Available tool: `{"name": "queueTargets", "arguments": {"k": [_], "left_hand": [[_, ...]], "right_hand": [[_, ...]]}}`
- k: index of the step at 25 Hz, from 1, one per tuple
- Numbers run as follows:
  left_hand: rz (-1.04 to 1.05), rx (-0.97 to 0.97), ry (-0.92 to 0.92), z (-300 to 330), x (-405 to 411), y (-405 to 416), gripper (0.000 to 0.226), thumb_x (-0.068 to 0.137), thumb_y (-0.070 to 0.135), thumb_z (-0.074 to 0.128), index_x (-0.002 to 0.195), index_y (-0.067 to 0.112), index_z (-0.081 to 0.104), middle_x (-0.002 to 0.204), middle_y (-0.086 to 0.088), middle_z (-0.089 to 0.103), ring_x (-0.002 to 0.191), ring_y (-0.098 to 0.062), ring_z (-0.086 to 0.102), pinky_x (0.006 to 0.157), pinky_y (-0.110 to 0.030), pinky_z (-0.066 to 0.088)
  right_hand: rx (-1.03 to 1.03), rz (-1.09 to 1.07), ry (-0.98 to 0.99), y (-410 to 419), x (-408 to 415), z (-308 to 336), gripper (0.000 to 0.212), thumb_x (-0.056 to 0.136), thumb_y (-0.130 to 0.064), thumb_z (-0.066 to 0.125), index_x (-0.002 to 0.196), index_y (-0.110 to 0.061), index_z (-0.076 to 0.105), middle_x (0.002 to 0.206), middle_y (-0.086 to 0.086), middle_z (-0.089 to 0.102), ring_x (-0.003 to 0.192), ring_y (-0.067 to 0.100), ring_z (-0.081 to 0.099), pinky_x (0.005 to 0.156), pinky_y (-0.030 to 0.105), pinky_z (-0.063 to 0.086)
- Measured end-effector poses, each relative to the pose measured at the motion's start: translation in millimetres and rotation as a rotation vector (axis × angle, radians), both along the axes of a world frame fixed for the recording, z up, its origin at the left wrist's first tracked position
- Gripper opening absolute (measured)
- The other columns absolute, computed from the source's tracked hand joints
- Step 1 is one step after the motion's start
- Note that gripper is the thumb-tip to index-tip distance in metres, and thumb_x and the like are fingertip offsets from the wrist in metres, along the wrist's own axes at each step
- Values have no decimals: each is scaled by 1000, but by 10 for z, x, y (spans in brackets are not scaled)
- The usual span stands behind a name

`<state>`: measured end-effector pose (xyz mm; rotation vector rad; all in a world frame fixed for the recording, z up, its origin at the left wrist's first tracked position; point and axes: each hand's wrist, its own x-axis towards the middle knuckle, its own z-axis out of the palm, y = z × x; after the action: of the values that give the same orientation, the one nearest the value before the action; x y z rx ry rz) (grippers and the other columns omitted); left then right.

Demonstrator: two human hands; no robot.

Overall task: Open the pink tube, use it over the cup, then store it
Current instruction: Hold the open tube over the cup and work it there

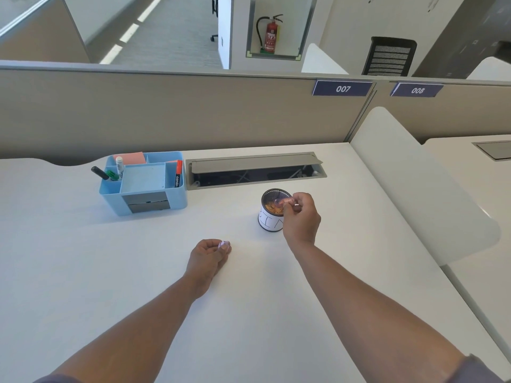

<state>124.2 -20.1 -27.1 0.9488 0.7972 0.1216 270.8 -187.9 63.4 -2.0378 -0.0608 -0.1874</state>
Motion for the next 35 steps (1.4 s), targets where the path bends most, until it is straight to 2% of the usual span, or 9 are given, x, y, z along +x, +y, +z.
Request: {"name": "queueTargets", "arguments": {"k": [5, 8, 12, 16, 20, 24, 27, 31, 35], "left_hand": [[-6, -1, 2, -3, -2, 14, 32, 89, 16, 78, 113, 3, 63, 107, -9, 80, 99, -14, 76, 83, -26, 57], [-8, 0, 0, -3, -1, 14, 32, 88, 16, 78, 113, 3, 63, 108, -10, 80, 99, -13, 76, 81, -25, 58], [-4, -6, 1, 1, -1, 9, 32, 88, 15, 78, 113, 3, 63, 108, -10, 80, 99, -14, 76, 81, -25, 58], [-4, -6, 3, 6, -5, 7, 33, 88, 15, 78, 114, 2, 62, 107, -10, 80, 99, -14, 75, 84, -26, 58], [-2, -7, -3, 18, -9, 2, 34, 89, 15, 78, 116, 1, 62, 111, -12, 79, 99, -14, 75, 86, -26, 57], [4, -15, -11, 27, -12, -5, 35, 88, 15, 78, 116, 1, 62, 111, -12, 78, 98, -14, 75, 83, -24, 59], [1, -15, -9, 25, -13, -1, 36, 89, 15, 78, 117, 1, 62, 113, -13, 78, 100, -14, 75, 87, -26, 58], [3, -10, -8, 14, -7, 4, 37, 88, 15, 78, 118, 0, 62, 114, -14, 78, 99, -13, 75, 84, -25, 59], [4, -10, -10, 6, 2, 6, 35, 89, 14, 77, 117, 0, 61, 113, -15, 78, 95, -11, 76, 78, -22, 59]], "right_hand": [[49, 21, -6, 33, 53, 29, 26, 91, -8, 63, 111, -23, 61, 92, -15, 72, 89, 10, 70, 84, 22, 52], [15, 67, -42, 49, 89, 55, 19, 89, -9, 63, 90, -29, 60, 78, -23, 72, 81, 0, 71, 77, 21, 54], [1, 79, -63, 50, 122, 72, 17, 90, -8, 62, 94, -24, 62, 79, -18, 71, 83, 7, 72, 82, 31, 58], [-10, 86, -88, 60, 114, 92, 18, 92, -7, 62, 101, -22, 61, 79, -40, 66, 79, -12, 66, 75, 16, 51], [-35, 137, -139, 47, 123, 115, 16, 91, -6, 59, 91, -22, 63, 76, -20, 70, 80, 3, 69, 78, 34, 59], [-13, 125, -122, 76, 130, 144, 31, 94, -15, 60, 121, -26, 51, 87, -37, 67, 87, -8, 66, 84, 30, 53], [-25, 166, -120, 88, 150, 175, 32, 95, -22, 55, 125, -29, 47, 97, -15, 72, 94, 16, 71, 89, 37, 55], [-168, 202, -162, 74, 215, 137, 9, 93, -16, 56, 96, -24, 60, 89, -1, 71, 86, 21, 68, 81, 43, 56], [-83, 224, -127, 61, 191, 152, 31, 97, -22, 56, 127, -25, 49, 104, 0, 71, 93, 21, 72, 86, 35, 54]]}}
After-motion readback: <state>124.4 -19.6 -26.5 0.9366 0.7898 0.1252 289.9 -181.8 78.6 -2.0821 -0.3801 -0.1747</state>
